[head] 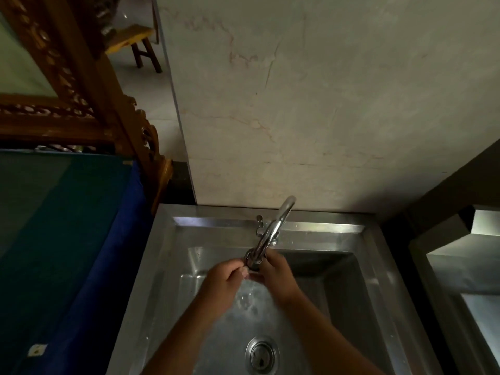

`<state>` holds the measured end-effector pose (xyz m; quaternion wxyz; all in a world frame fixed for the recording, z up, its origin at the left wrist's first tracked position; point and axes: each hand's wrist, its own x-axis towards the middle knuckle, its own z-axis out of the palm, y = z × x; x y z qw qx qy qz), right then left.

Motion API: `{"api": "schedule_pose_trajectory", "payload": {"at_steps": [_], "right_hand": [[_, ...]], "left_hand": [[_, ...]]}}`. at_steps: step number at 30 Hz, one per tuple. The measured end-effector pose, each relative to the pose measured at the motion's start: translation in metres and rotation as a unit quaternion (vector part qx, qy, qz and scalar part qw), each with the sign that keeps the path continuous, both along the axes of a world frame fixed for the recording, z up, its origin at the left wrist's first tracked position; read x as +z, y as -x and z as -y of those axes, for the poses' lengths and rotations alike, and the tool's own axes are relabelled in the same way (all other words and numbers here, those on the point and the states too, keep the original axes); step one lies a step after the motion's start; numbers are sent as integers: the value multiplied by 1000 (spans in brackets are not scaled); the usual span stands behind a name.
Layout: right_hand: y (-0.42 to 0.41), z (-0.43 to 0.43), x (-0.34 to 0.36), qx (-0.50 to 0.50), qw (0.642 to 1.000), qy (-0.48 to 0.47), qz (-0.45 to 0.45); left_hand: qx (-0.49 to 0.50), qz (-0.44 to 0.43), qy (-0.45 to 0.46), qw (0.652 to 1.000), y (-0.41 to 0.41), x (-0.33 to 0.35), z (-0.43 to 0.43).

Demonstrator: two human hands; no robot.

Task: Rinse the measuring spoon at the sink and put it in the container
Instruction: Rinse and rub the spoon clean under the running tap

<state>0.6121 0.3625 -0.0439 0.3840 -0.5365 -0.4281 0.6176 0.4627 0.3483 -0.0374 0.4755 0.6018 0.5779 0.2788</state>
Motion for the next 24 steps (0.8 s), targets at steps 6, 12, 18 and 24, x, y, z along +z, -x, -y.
{"api": "schedule_pose_trajectory", "payload": {"at_steps": [6,12,18,24], "right_hand": [[38,27,-20,-110,940,115,-302],[-14,-3,-3,178,976,105,63],[-29,-46,29,418,772,-64,475],[-7,-47,31,414,630,-248,608]], "left_hand": [[167,155,106,968,-34,-13,25],[-53,54,30,997,9,-4,7],[-218,-192,-1,957,12,18,-32],[-305,-389,-14,869,-1,42,-57]]}}
